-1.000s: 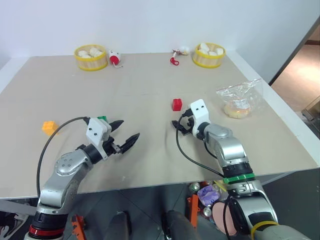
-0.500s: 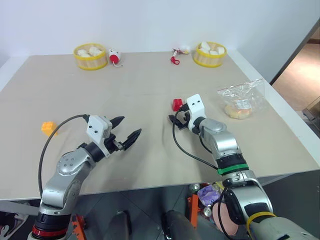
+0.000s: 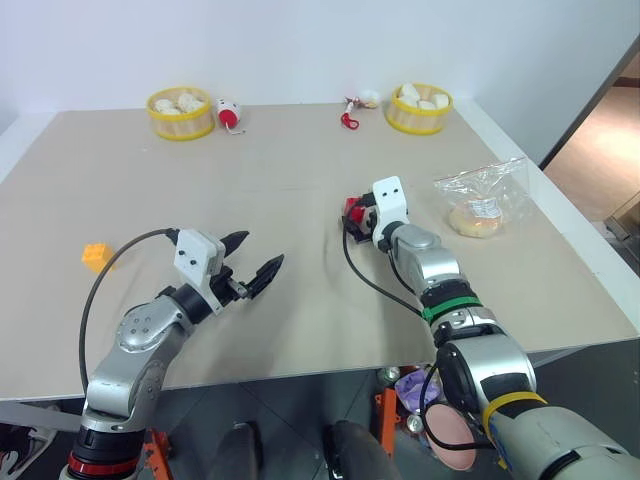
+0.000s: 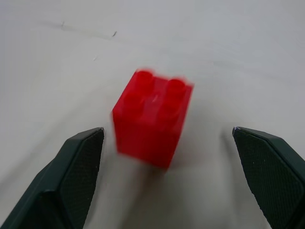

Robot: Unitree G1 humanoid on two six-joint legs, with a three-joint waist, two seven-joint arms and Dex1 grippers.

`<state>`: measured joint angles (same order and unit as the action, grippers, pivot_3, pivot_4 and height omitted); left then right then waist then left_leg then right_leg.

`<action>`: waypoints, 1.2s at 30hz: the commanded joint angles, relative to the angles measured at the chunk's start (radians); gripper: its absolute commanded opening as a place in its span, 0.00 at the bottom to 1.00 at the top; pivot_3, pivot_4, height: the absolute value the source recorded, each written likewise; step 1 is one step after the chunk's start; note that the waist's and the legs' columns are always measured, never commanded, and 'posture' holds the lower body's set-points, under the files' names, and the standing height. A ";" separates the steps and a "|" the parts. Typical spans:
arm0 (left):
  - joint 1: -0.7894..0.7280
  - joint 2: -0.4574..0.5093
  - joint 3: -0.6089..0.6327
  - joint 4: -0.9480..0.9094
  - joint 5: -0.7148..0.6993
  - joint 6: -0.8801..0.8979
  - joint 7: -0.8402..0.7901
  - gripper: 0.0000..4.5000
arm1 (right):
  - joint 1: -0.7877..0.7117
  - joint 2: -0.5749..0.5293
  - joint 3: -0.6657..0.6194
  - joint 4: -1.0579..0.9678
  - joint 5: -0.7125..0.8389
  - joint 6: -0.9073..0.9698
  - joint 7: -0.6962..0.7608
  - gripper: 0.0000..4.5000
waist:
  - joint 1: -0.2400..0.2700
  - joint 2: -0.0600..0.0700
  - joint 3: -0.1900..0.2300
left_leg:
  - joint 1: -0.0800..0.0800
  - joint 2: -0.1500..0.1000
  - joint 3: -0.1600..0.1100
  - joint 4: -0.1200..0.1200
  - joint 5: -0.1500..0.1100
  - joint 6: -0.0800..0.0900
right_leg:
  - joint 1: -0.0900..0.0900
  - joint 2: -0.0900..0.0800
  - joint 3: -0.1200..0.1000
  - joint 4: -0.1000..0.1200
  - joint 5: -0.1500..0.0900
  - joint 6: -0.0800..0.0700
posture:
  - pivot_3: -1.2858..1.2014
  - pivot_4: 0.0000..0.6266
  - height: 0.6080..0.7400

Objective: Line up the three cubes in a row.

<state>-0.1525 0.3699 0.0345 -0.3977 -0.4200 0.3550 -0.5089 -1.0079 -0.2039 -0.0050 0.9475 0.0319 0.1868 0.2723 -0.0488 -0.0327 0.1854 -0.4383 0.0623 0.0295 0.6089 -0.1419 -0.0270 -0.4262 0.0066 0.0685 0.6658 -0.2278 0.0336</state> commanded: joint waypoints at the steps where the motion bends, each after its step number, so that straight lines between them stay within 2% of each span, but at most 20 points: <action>1: 0.001 0.000 0.011 -0.047 0.000 -0.013 0.009 0.93 | -0.053 0.005 -0.019 0.046 -0.002 -0.049 -0.013 0.99 | 0.000 0.000 0.000 | 0.000 0.000 0.000 0.000 0.000 0.000 | 0.000 0.000 0.000 0.000 0.000 0.000 | 0.52 0.24 1.00; 5: 0.011 -0.001 0.017 -0.050 0.003 -0.016 0.017 0.93 | -0.069 0.007 -0.016 0.086 -0.003 -0.072 -0.009 0.99 | 0.000 0.000 0.000 | 0.000 0.000 0.000 -0.001 0.000 0.000 | 0.000 0.000 0.000 0.000 0.000 0.000 | 0.52 0.24 1.00; 6: 0.012 -0.001 0.018 -0.050 0.004 -0.018 0.019 0.93 | -0.071 0.006 -0.015 0.094 -0.004 -0.077 -0.007 0.91 | 0.000 0.000 0.000 | 0.000 0.000 0.000 -0.001 0.000 0.000 | 0.000 0.000 0.000 0.000 0.000 0.000 | 0.52 0.24 1.00; 8: 0.014 0.000 0.020 -0.050 0.003 -0.020 0.021 0.93 | -0.074 0.007 -0.014 0.106 -0.005 -0.085 -0.006 0.81 | 0.000 0.000 0.000 | 0.000 0.000 0.000 -0.001 0.000 0.000 | 0.000 0.000 0.000 0.000 0.000 0.000 | 0.52 0.24 1.00; 15: 0.018 0.000 0.026 -0.056 0.001 -0.020 0.032 0.93 | -0.087 0.013 -0.019 0.141 -0.001 -0.108 0.000 0.29 | 0.000 0.000 0.000 | 0.000 0.000 0.000 -0.001 0.000 0.000 | -0.001 0.000 0.000 0.000 0.000 0.000 | 0.52 0.24 1.00; 20: 0.018 0.005 0.038 -0.056 -0.004 -0.020 0.034 0.93 | -0.101 0.006 -0.025 0.163 0.000 -0.113 -0.001 0.27 | 0.000 0.000 0.000 | 0.000 0.000 0.000 -0.001 0.000 0.000 | -0.001 0.000 0.000 0.000 0.000 0.000 | 0.52 0.24 1.00; 23: 0.031 0.018 0.055 -0.055 -0.023 -0.021 0.008 0.93 | -0.110 -0.010 -0.037 0.160 0.019 -0.119 0.054 0.27 | 0.000 0.000 0.000 | 0.000 0.000 0.000 -0.001 0.000 0.000 | -0.001 0.000 0.000 0.000 0.000 0.000 | 0.52 0.24 1.00; 25: 0.050 0.037 0.065 -0.062 -0.055 -0.019 -0.037 0.93 | -0.109 -0.024 -0.043 0.137 0.037 -0.131 0.134 0.27 | 0.000 0.000 0.000 | 0.000 0.000 0.000 -0.001 0.000 0.000 | -0.001 0.000 0.000 0.000 -0.001 -0.001 | 0.52 0.24 1.00; 27: 0.082 0.070 0.077 -0.075 -0.095 -0.018 -0.105 0.93 | -0.098 -0.047 -0.036 0.092 0.059 -0.140 0.274 0.27 | 0.000 0.000 0.000 | 0.000 0.000 0.000 -0.002 0.000 0.000 | -0.001 0.000 0.000 0.000 -0.001 -0.001 | 0.52 0.24 1.00; 29: 0.118 0.110 0.098 -0.091 -0.149 -0.010 -0.175 0.93 | -0.061 -0.080 -0.001 -0.001 0.080 -0.131 0.483 0.27 | 0.000 0.000 0.000 | 0.000 0.000 0.001 -0.004 0.000 0.000 | -0.003 0.000 0.000 0.000 -0.001 -0.001 | 0.52 0.24 1.00; 31: 0.152 0.153 0.126 -0.100 -0.204 -0.003 -0.243 0.93 | 0.030 -0.145 0.069 -0.189 0.121 -0.105 0.763 0.27 | 0.000 0.000 0.000 | 0.000 0.000 0.001 -0.005 0.000 0.000 | -0.004 0.000 0.000 0.000 -0.001 0.000 | 0.52 0.24 1.00; 33: 0.178 0.186 0.149 -0.103 -0.245 -0.002 -0.300 0.93 | 0.115 -0.211 0.130 -0.350 0.157 -0.068 0.973 0.27 | 0.005 0.000 0.000 | 0.000 0.001 0.000 -0.007 0.000 0.000 | -0.003 0.000 -0.002 0.000 -0.003 0.001 | 0.52 0.24 1.00; 36: 0.197 0.216 0.172 -0.096 -0.279 -0.007 -0.349 0.93 | 0.171 -0.263 0.184 -0.458 0.171 -0.035 1.103 0.27 | 0.004 0.000 0.000 | 0.000 0.001 -0.001 -0.007 -0.002 -0.001 | -0.003 0.000 -0.004 0.000 -0.005 -0.001 | 0.52 0.24 1.00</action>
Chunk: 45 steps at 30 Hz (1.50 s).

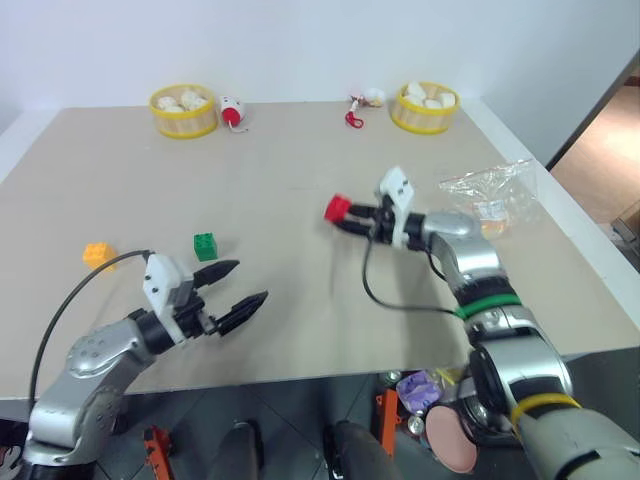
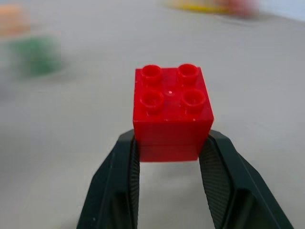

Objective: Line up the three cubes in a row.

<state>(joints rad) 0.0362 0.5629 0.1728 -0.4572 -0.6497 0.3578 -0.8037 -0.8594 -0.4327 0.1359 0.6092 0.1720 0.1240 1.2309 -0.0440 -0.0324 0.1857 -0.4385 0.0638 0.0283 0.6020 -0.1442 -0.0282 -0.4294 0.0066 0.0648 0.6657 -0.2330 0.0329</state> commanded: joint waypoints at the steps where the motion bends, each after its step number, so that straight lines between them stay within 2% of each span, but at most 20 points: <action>1: 0.008 0.033 0.036 -0.032 -0.051 -0.012 -0.066 0.93 | 0.027 -0.044 0.059 -0.124 0.023 0.022 0.172 0.27 | -0.003 0.000 0.000 | 0.000 0.000 0.000 0.000 0.000 0.000 | 0.000 0.000 0.000 0.000 -0.001 -0.002 | 0.52 0.24 1.00; 8: -0.001 0.048 0.031 -0.031 -0.041 -0.019 -0.083 0.93 | -0.027 -0.025 0.098 0.016 -0.037 -0.090 0.203 0.27 | -0.005 0.000 0.000 | 0.001 0.000 0.001 0.001 0.000 0.000 | -0.002 0.002 0.002 0.000 0.002 -0.007 | 0.52 0.24 1.00; 15: 0.051 0.052 0.032 -0.067 -0.021 -0.029 -0.075 0.93 | -0.075 -0.012 0.103 0.137 -0.069 -0.167 0.257 0.27 | -0.004 0.000 0.000 | 0.000 0.000 0.002 0.002 0.000 0.000 | -0.002 0.002 0.004 0.000 0.001 -0.005 | 0.52 0.24 1.00; 24: 0.072 0.048 0.055 -0.081 -0.016 -0.039 -0.056 0.93 | -0.083 -0.003 0.112 0.231 -0.125 -0.281 0.284 0.27 | -0.004 0.000 0.000 | 0.000 0.000 0.001 0.001 0.000 0.000 | -0.003 0.002 0.004 0.000 0.001 -0.006 | 0.52 0.24 1.00; 37: 0.060 0.048 0.054 -0.075 -0.016 -0.046 -0.039 0.93 | -0.100 0.018 0.113 0.305 -0.150 -0.325 0.277 0.27 | -0.005 0.000 0.000 | 0.001 0.001 0.002 0.002 0.001 0.000 | -0.003 0.003 0.004 0.001 0.003 -0.007 | 0.52 0.24 1.00; 39: 0.058 0.047 0.053 -0.075 -0.015 -0.047 -0.035 0.93 | -0.104 0.022 0.117 0.317 -0.163 -0.332 0.255 0.50 | -0.005 0.000 0.000 | 0.001 0.002 0.002 0.002 0.001 0.000 | -0.003 0.004 0.004 0.001 0.003 -0.007 | 0.52 0.24 1.00; 40: 0.057 0.047 0.053 -0.075 -0.015 -0.047 -0.033 0.93 | -0.106 0.023 0.119 0.322 -0.170 -0.335 0.247 0.55 | -0.005 0.000 0.000 | 0.001 0.002 0.002 0.002 0.001 0.000 | -0.003 0.004 0.004 0.001 0.003 -0.007 | 0.52 0.24 1.00; 45: 0.055 0.045 0.052 -0.080 -0.017 -0.047 -0.024 0.93 | -0.114 0.020 0.121 0.343 -0.192 -0.349 0.240 0.95 | -0.006 -0.001 0.000 | 0.004 0.002 0.001 0.002 0.001 0.000 | -0.002 0.004 0.005 0.001 0.006 -0.009 | 0.52 0.24 1.00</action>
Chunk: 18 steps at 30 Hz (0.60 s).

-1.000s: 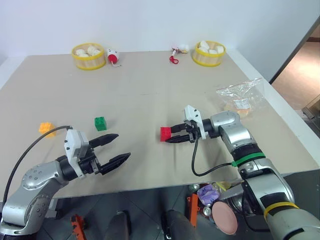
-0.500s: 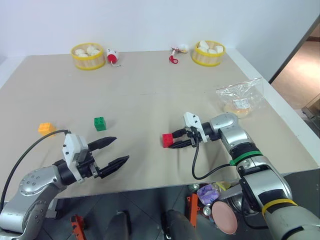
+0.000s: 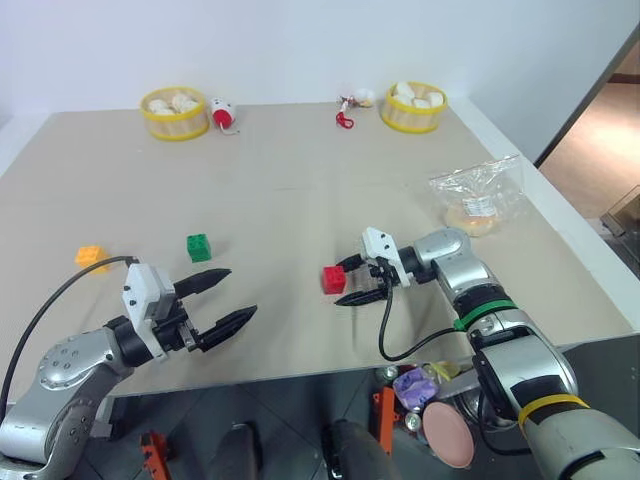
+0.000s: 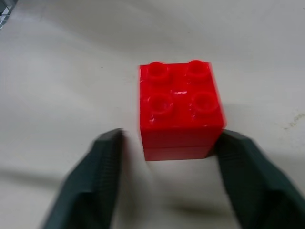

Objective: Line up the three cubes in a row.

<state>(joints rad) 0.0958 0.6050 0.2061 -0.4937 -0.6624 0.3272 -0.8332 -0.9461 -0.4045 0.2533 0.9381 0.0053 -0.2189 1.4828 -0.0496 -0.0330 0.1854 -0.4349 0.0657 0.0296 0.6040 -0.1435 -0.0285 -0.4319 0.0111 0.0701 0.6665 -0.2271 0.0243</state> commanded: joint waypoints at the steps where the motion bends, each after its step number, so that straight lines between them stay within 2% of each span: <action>1: -0.005 0.003 0.018 -0.044 -0.004 -0.016 0.007 0.93 | -0.029 -0.015 0.004 0.013 -0.024 -0.003 0.004 0.98 | 0.000 0.000 0.000 | 0.000 0.000 0.000 0.000 0.000 0.000 | 0.000 0.000 0.000 0.000 0.000 0.000 | 0.52 0.24 1.00; 11: 0.035 0.004 0.039 -0.004 0.023 -0.022 0.018 0.93 | -0.075 -0.128 0.009 0.035 -0.049 -0.031 0.079 0.98 | 0.005 0.000 0.000 | -0.002 -0.001 0.001 0.001 0.002 -0.002 | 0.000 -0.002 0.001 0.000 -0.001 0.003 | 0.52 0.24 1.00; 16: 0.044 -0.006 0.028 0.027 0.090 -0.008 0.094 0.93 | -0.117 -0.190 -0.011 0.029 -0.029 -0.069 0.117 0.98 | 0.003 0.000 0.000 | -0.003 -0.002 0.002 0.000 0.002 -0.002 | -0.001 -0.003 0.001 0.000 -0.001 0.003 | 0.52 0.24 1.00; 18: 0.025 -0.026 0.005 0.054 0.166 0.015 0.195 0.93 | -0.165 -0.212 -0.033 0.038 -0.015 -0.073 0.109 0.98 | 0.000 0.001 0.000 | -0.002 -0.001 0.002 0.000 0.002 -0.002 | -0.002 -0.002 0.001 0.000 0.000 0.002 | 0.52 0.24 1.00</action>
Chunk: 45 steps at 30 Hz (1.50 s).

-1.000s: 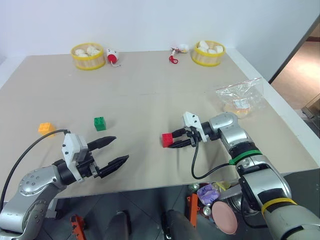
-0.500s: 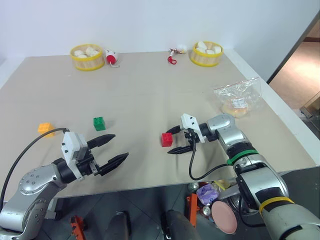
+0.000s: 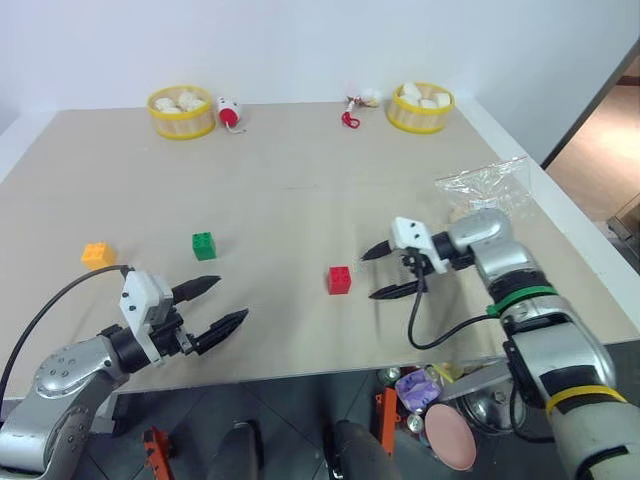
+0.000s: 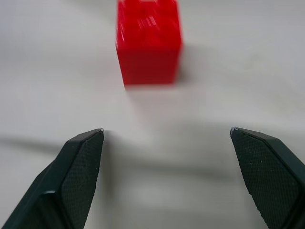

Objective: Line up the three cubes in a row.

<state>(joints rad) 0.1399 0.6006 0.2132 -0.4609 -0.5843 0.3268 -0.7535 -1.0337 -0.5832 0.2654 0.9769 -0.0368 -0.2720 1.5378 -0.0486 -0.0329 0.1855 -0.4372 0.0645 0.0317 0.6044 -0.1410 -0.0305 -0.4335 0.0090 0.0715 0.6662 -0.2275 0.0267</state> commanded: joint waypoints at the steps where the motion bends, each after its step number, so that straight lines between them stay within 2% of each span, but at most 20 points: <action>1: -0.027 -0.035 -0.011 0.026 0.111 0.022 0.150 0.93 | -0.103 -0.037 -0.059 0.008 0.035 -0.015 0.040 0.98 | -0.001 0.001 0.001 | 0.000 0.000 0.000 0.000 0.000 0.000 | 0.000 0.000 0.000 0.000 0.000 0.000 | 0.52 0.24 1.00; 5: -0.067 -0.117 -0.009 -0.005 0.121 0.117 0.317 0.93 | -0.246 0.014 -0.177 0.056 0.131 0.105 -0.080 0.98 | -0.002 0.002 0.001 | 0.000 0.000 0.000 0.000 0.000 0.000 | -0.002 0.001 0.001 0.001 0.002 -0.001 | 0.52 0.24 1.00; 8: -0.093 -0.181 0.027 -0.033 0.107 0.195 0.440 0.93 | -0.281 0.068 -0.235 0.028 0.186 0.170 -0.121 0.98 | -0.002 0.001 0.000 | 0.000 0.001 0.000 0.000 0.000 0.000 | -0.002 0.002 0.001 0.001 0.002 -0.001 | 0.52 0.24 1.00; 12: -0.109 -0.243 0.051 -0.049 0.093 0.296 0.561 0.93 | -0.231 0.137 -0.248 -0.098 0.229 0.226 -0.125 0.98 | 0.001 -0.001 -0.001 | -0.001 0.001 -0.002 -0.001 0.000 0.000 | -0.001 0.002 0.001 0.001 0.003 0.004 | 0.52 0.24 1.00; 18: -0.162 -0.286 0.076 -0.015 0.101 0.367 0.661 0.93 | -0.123 0.176 -0.217 -0.278 0.252 0.321 -0.108 0.98 | 0.006 -0.001 -0.001 | -0.004 -0.001 -0.003 -0.001 0.000 0.000 | -0.002 0.002 0.000 0.001 0.004 0.006 | 0.52 0.24 1.00; 29: -0.259 -0.263 0.006 0.063 0.171 0.383 0.655 0.93 | -0.059 0.177 -0.208 -0.404 0.276 0.408 -0.131 0.98 | 0.002 -0.001 -0.001 | -0.002 -0.001 -0.003 0.000 0.000 -0.001 | -0.002 0.003 0.000 0.001 0.006 0.006 | 0.52 0.24 1.00; 45: -0.410 -0.296 -0.060 0.220 0.264 0.414 0.679 0.93 | -0.007 0.170 -0.195 -0.478 0.295 0.459 -0.132 0.98 | 0.003 -0.001 -0.001 | -0.003 -0.001 -0.003 0.000 0.000 -0.001 | -0.002 0.003 0.000 0.001 0.005 0.007 | 0.52 0.24 1.00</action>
<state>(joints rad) -0.2532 0.3032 0.1559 -0.2403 -0.3308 0.7433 -0.0735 -1.0299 -0.4056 0.0781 0.5501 0.2332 0.1858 1.4095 -0.0458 -0.0343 0.1847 -0.4401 0.0638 0.0284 0.6042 -0.1406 -0.0312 -0.4354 0.0116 0.0718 0.6674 -0.2220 0.0340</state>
